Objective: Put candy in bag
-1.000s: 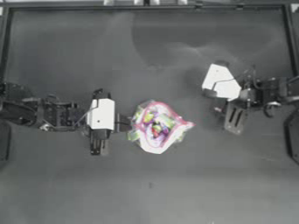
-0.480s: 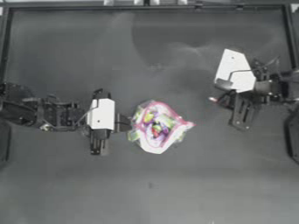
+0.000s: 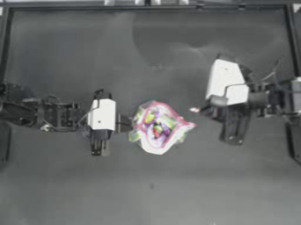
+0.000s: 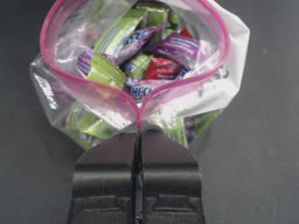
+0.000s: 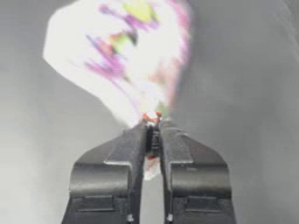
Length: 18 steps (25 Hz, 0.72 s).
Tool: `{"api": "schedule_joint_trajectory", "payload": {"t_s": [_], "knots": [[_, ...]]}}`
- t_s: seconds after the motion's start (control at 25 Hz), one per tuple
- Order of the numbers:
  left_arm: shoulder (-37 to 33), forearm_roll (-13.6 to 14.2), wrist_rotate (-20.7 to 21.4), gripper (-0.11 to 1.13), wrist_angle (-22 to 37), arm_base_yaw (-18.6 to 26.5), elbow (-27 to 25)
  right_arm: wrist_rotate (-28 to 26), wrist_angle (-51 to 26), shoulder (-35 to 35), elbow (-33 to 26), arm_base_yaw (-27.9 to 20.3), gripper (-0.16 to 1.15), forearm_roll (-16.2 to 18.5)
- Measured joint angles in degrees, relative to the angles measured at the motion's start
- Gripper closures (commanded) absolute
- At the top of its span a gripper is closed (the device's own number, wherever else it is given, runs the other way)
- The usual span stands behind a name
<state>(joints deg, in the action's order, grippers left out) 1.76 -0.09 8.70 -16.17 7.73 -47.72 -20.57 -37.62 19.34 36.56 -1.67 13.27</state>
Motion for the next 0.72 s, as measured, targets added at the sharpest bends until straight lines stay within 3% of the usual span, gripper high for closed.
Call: {"api": "schedule_joint_trajectory", "payload": {"t_s": [0.36, 0.72], "knots": [[0.0, 0.0, 0.0, 0.98, 0.0, 0.0, -0.1, 0.5, 2.7, -8.3, -6.0, 2.3, 0.55, 2.5], [0.0, 0.0, 0.0, 0.98, 0.0, 0.0, -0.1, 0.7, 7.0, -15.0, -8.3, 2.4, 0.55, 3.2]]}}
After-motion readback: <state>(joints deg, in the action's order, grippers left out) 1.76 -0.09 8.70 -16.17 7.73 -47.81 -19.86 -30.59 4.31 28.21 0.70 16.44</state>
